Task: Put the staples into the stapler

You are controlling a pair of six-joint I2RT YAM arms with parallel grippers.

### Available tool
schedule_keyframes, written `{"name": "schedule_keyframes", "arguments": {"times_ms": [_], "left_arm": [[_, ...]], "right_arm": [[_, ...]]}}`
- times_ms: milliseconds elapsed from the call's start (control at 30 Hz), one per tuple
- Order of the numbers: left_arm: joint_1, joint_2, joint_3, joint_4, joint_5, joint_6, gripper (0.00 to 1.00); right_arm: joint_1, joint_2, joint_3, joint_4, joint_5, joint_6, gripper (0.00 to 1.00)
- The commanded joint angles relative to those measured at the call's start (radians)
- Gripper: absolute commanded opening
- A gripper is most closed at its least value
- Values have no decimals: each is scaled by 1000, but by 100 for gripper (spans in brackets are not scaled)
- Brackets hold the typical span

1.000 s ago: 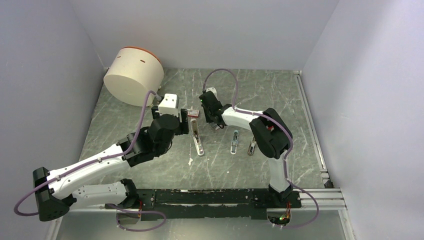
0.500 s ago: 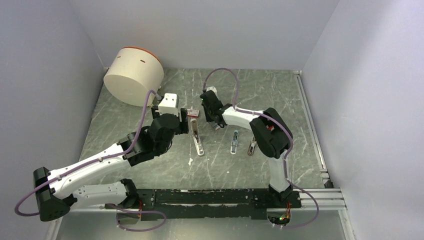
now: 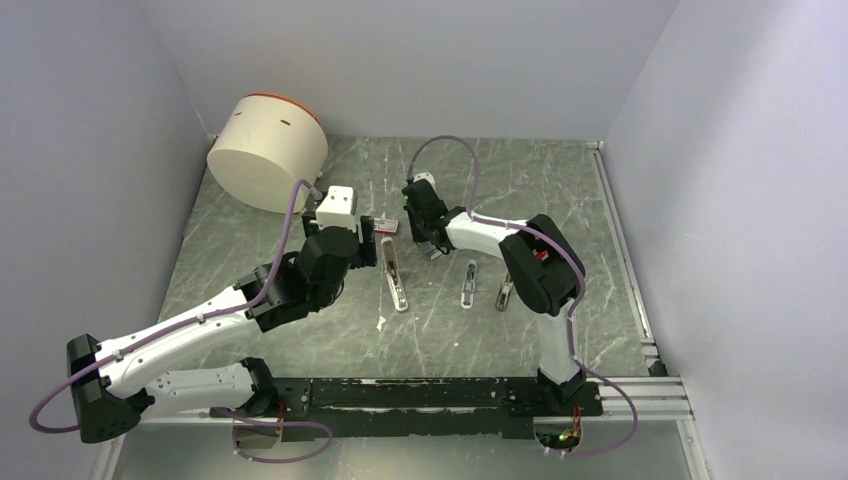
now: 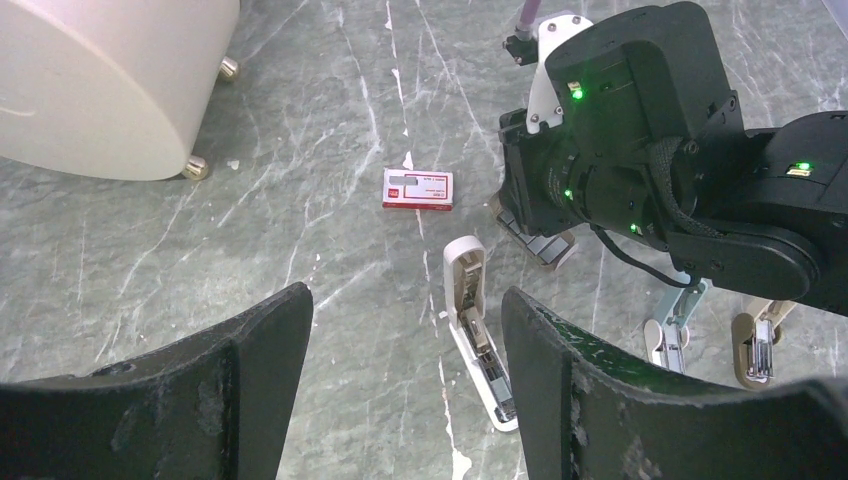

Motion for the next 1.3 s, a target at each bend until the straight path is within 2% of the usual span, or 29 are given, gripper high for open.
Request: {"name": "schedule_keyframes", "arguments": {"times_ms": [0, 267, 633, 800, 1000, 1267], "left_arm": [[7, 4, 6, 27, 5, 14, 74], [9, 2, 7, 27, 7, 12, 74], [10, -1, 6, 26, 9, 10, 74], [11, 2, 9, 23, 8, 11, 74], [11, 1, 9, 24, 9, 11, 74], [13, -17, 9, 23, 23, 7, 74]], "right_arm": [[-6, 4, 10, 1, 4, -5, 20], [-7, -45, -19, 35, 19, -2, 19], [-6, -114, -129, 206, 16, 2, 19], [-7, -104, -127, 222, 24, 2, 19], [-4, -161, -158, 209, 23, 19, 20], [58, -297, -258, 94, 16, 98, 20]]}}
